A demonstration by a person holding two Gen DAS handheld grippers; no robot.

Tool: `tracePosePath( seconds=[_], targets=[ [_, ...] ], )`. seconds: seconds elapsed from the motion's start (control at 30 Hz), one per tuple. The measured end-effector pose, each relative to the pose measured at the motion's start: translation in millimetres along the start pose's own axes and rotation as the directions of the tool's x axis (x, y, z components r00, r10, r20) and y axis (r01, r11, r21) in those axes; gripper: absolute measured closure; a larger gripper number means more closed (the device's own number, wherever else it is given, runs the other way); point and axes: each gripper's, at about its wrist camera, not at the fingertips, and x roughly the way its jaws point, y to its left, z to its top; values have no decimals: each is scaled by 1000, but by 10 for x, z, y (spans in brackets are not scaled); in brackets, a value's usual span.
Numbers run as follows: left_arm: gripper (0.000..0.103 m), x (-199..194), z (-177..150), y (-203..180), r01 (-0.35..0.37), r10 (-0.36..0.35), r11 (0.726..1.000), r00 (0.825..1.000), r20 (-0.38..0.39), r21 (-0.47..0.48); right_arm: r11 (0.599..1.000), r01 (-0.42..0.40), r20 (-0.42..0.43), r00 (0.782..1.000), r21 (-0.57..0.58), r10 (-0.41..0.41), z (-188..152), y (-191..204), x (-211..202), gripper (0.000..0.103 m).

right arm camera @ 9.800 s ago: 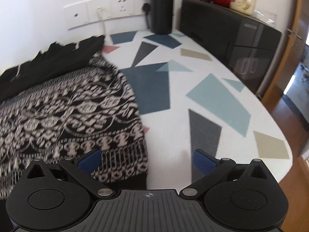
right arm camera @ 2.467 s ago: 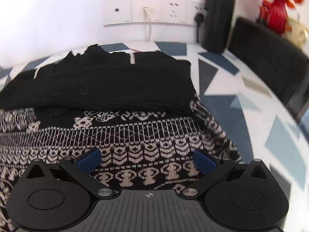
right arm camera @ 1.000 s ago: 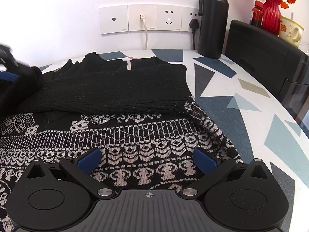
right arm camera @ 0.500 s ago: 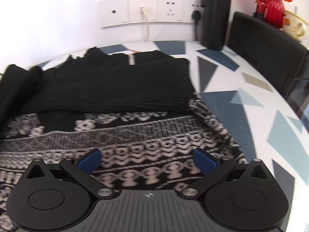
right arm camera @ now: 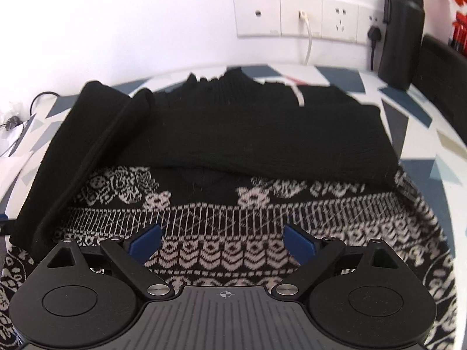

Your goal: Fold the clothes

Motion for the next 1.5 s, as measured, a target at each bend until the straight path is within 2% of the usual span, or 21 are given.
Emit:
tracePosePath(
  seconds=[0.07, 0.13, 0.2, 0.27, 0.53, 0.57, 0.67, 0.77, 0.87, 0.93, 1.0, 1.1, 1.5],
  targets=[
    [11, 12, -5, -10, 6, -6, 1000, 1000, 3, -2, 1000, -9, -13, 1000, 16, 9, -8, 11, 14, 14],
    [0, 38, -1, -14, 26, -26, 1000, 1000, 2, -9, 999, -30, -17, 999, 23, 30, -12, 57, 19, 17],
    [0, 58, 3, -25, 22, -22, 1000, 1000, 9, -13, 996, -85, -22, 996, 25, 85, -1, 110, 16, 30],
    [0, 78, 11, -57, 9, -9, 1000, 1000, 9, -3, 986, -163, -31, 986, 28, 164, 17, 169, 16, 38],
    [0, 85, -17, -95, -7, 7, 1000, 1000, 12, 30, 934, -356, -66, 932, 4, 355, 79, 624, 102, 38],
    [0, 85, -16, -96, -9, 8, 1000, 1000, 11, 29, 927, -376, -78, 924, 1, 375, 85, 685, 118, 41],
    [0, 89, -12, -110, -17, 17, 999, 1000, 8, 30, 903, -430, -117, 897, -10, 426, 94, 861, 157, 63],
    [0, 100, -17, -137, -32, 32, 999, 999, 7, 42, 891, -452, -135, 886, -35, 444, 83, 946, 150, 75],
    [0, 119, -27, -171, -53, 52, 996, 999, 7, 65, 889, -456, -141, 883, -43, 447, 92, 938, 142, 87],
    [0, 134, -32, -198, -70, 69, 994, 998, 8, 81, 894, -447, -127, 887, -4, 443, 119, 870, 125, 84],
    [0, 150, -39, -225, -87, 87, 992, 996, 9, 93, 897, -440, -105, 891, 39, 441, 143, 788, 95, 72],
    [0, 157, -45, -238, -100, 99, 991, 995, 15, 89, 899, -429, -82, 896, 91, 436, 142, 723, 87, 66],
    [0, 161, -48, -246, -105, 104, 991, 994, 18, 83, 894, -430, -71, 895, 125, 440, 176, 669, 60, 64]
  ],
)
